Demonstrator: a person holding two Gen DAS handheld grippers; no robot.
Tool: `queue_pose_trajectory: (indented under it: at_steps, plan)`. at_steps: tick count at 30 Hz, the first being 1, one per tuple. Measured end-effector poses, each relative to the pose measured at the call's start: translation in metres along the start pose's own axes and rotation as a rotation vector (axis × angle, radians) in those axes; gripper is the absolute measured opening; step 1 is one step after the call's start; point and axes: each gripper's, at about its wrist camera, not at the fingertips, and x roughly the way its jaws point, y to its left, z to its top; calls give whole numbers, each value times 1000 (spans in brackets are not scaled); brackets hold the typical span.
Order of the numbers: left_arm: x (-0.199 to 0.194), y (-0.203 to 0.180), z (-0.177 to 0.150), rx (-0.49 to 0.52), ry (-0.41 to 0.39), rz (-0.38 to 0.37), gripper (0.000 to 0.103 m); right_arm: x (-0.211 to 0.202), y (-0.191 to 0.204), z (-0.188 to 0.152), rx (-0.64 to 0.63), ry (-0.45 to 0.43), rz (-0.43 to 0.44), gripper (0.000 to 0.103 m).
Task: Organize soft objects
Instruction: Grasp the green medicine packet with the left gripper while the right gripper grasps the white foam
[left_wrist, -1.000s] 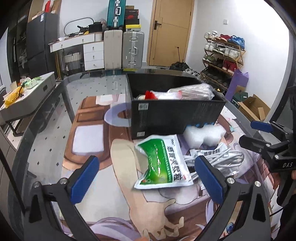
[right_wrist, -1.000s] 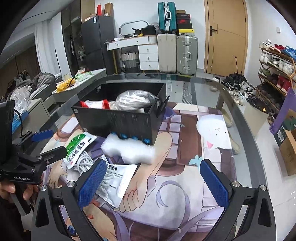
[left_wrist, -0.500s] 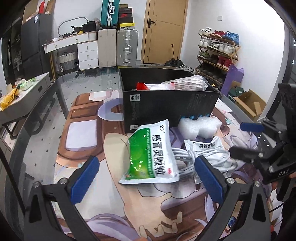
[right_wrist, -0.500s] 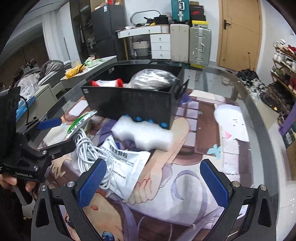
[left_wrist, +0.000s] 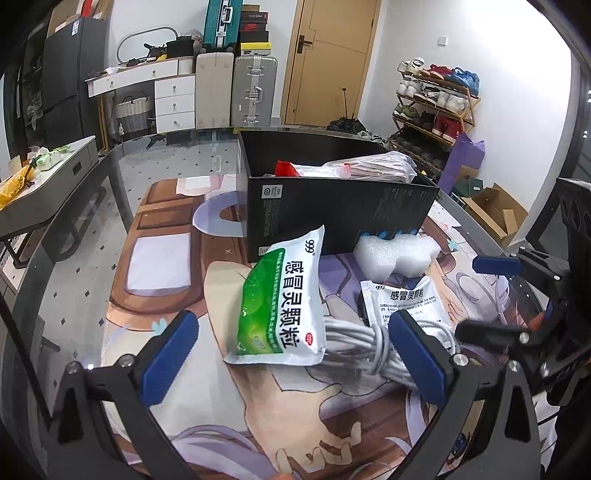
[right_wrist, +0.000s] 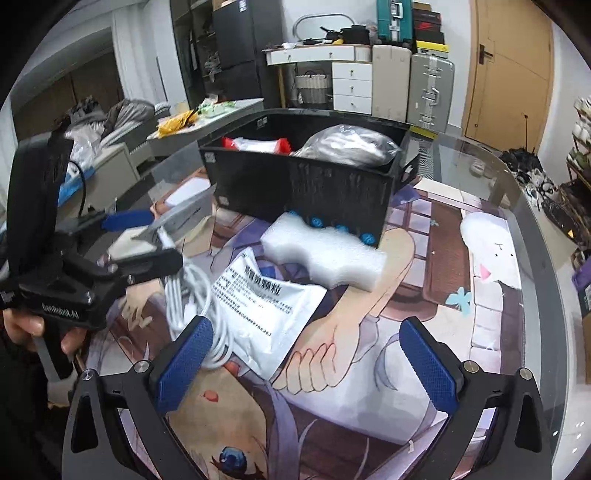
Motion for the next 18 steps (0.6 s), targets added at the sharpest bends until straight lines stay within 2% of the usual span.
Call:
queue_pose_trajectory:
  at_steps: [5,10,18]
  plan:
    - [1,4,0,-24,4,-5,103,0,-15,5,89,-24,-51,102]
    - [1,7,-1,-34,10,-16,103,12,-21,12,168,-13,-56,102]
    - [0,8,-3,-29,16,-34,103,43,-5,32,141,35,-68,102]
